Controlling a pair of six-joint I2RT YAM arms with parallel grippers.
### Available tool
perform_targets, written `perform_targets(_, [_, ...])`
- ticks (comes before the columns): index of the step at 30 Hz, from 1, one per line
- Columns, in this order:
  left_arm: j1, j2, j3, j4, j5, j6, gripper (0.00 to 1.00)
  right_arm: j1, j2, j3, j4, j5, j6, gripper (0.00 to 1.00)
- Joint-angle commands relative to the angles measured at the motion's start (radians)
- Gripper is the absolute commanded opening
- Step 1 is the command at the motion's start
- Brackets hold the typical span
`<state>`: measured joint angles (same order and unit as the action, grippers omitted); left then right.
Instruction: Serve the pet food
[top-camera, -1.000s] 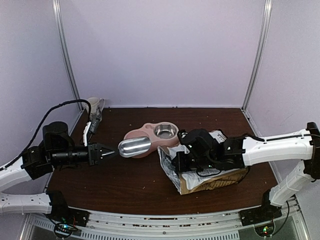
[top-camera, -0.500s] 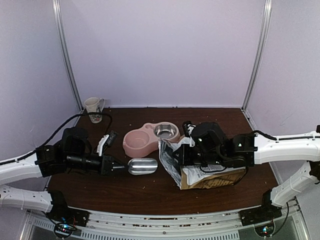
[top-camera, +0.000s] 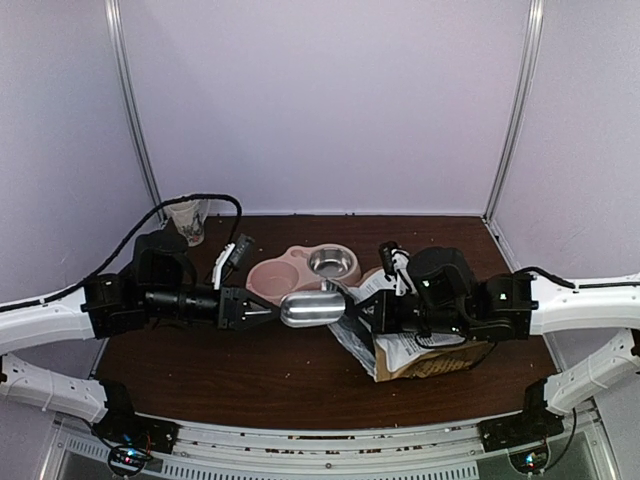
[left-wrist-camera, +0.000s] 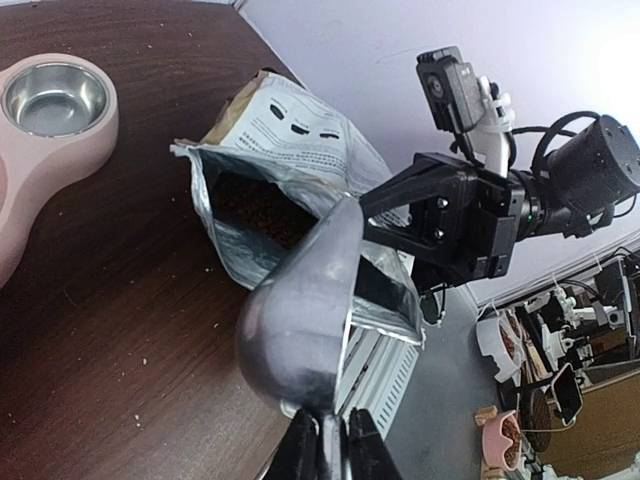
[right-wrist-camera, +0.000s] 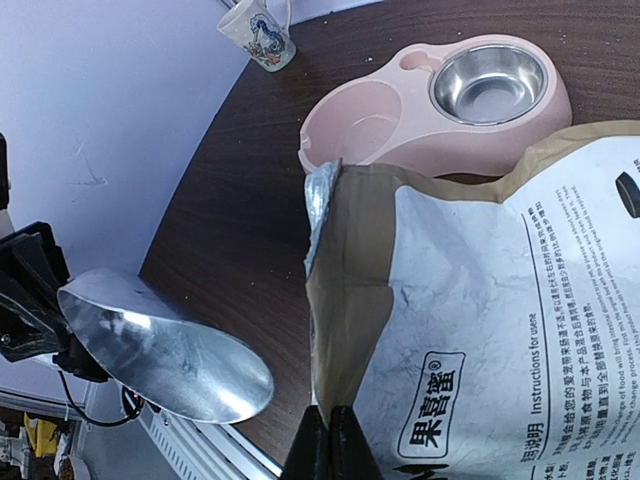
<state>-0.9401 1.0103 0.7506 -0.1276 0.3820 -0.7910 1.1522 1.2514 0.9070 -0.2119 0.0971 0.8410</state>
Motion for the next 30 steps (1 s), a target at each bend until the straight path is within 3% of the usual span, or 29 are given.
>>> perform_targets(1, [-0.02,0.049,0.055,0.028,0.008,0.008,0.0,0.008,-0.045,-0.015,0.042,0.029,-0.025,0.0])
perform_targets(9, [-0.097,0.229,0.162,0.043,0.002,0.01,0.0,0.015,-0.066,-0.035,0.065,0.031,-0.036,0.0])
perform_targets(21, [-0.26,0.475,0.36,-0.312,-0.317,0.036,0.0,0.026,-0.206,-0.156,0.045,0.072,-0.15,0.0])
perform_targets(30, [-0.318,0.537,0.366,-0.26,-0.364,-0.022,0.0,0.028,-0.213,-0.19,0.109,0.081,-0.1,0.0])
